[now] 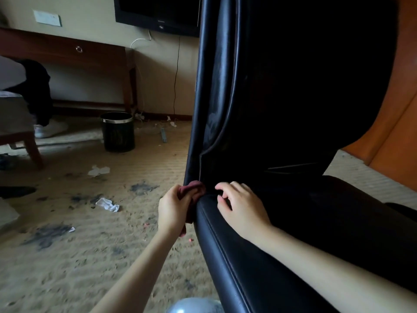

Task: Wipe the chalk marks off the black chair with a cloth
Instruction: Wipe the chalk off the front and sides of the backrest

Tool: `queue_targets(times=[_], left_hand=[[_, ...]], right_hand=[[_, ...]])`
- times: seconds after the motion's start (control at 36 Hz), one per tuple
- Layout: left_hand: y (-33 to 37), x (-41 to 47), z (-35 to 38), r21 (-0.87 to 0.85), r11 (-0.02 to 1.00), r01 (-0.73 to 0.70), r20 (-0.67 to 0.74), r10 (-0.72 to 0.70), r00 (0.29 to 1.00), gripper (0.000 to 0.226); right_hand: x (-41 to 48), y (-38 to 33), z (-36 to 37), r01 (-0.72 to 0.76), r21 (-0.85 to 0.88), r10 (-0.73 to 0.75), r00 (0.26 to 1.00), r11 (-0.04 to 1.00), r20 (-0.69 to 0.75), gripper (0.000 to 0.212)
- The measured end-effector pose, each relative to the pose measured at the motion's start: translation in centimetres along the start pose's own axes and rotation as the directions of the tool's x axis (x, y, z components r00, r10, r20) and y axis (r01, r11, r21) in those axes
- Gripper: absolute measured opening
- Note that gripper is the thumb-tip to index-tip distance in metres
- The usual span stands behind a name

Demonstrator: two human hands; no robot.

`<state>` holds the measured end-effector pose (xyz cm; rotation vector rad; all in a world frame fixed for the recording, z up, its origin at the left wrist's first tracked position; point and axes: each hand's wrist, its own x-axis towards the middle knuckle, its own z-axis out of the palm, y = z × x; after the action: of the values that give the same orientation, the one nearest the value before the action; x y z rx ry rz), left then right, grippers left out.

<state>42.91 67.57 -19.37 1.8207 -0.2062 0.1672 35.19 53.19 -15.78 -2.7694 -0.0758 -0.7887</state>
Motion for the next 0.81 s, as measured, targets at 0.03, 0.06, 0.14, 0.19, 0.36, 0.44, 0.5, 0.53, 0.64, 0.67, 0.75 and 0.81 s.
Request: queue_targets(times=[0.03, 0.06, 0.14, 0.19, 0.36, 0.44, 0.5, 0.53, 0.64, 0.67, 0.75, 0.81], left_hand=[[0.0, -0.1, 0.1, -0.033, 0.999, 0.027, 0.013, -0.027, 1.0, 0.016], [0.0, -0.2, 0.3, -0.063, 0.997, 0.047, 0.025, -0.046, 0.999, 0.013], [-0.9, 0.1, 1.0, -0.058, 0.995, 0.079, 0.048, -0.076, 0.996, 0.014], [-2.9, 0.2, 1.3, 0.031, 0.993, 0.111, 0.08, -0.113, 0.99, 0.019], [-9.4, -1.6, 0.1, 0.118, 0.967, 0.226, 0.058, -0.234, 0.971, 0.02], [-7.0, -0.5, -0.8, 0.081, 0.993, 0.088, 0.028, -0.091, 0.995, 0.013], [-4.1, 0.2, -1.3, 0.042, 0.998, -0.037, -0.026, 0.038, 0.999, 0.014], [-2.7, 0.4, -1.5, 0.031, 0.993, -0.11, -0.055, 0.112, 0.992, 0.018], [2.0, 0.6, -1.7, 0.017, 0.935, -0.354, -0.113, 0.353, 0.929, 0.015], [2.8, 0.8, -1.5, 0.034, 0.917, -0.397, -0.11, 0.398, 0.911, 0.015], [3.4, 2.1, -0.4, 0.216, 0.815, -0.537, -0.024, 0.554, 0.832, 0.02], [2.6, 3.1, 0.6, 0.369, 0.694, -0.619, 0.101, 0.632, 0.769, 0.022]], right_hand=[[-0.2, 0.0, 0.2, -0.023, -0.018, 0.023, 1.0, 1.0, -0.005, 0.031], [-0.2, 0.0, 0.4, -0.039, -0.035, 0.039, 0.999, 0.999, -0.006, 0.03], [-0.3, 0.2, 0.6, -0.028, -0.073, 0.026, 0.999, 0.997, -0.028, 0.035], [-0.3, 0.3, 0.9, -0.037, -0.086, 0.036, 0.999, 0.996, -0.018, 0.037], [-0.2, 0.4, 1.1, -0.042, -0.068, 0.037, 0.997, 0.997, -0.075, 0.038], [-0.2, 0.4, 1.3, -0.042, -0.056, 0.038, 0.996, 0.998, -0.083, 0.038], [-0.3, 0.4, 1.3, -0.043, -0.053, 0.038, 0.995, 0.998, -0.09, 0.037], [-0.3, 0.4, 1.3, -0.044, -0.051, 0.039, 0.994, 0.998, -0.101, 0.036], [-0.3, 0.3, 1.2, -0.047, -0.062, 0.041, 0.994, 0.997, -0.098, 0.035], [-0.3, 0.3, 1.2, -0.05, -0.068, 0.044, 0.995, 0.996, -0.086, 0.036], [-0.4, 0.2, 1.1, -0.058, -0.071, 0.054, 0.997, 0.996, -0.06, 0.038], [-0.4, 0.4, 1.2, -0.053, -0.069, 0.048, 0.997, 0.996, -0.068, 0.038]])
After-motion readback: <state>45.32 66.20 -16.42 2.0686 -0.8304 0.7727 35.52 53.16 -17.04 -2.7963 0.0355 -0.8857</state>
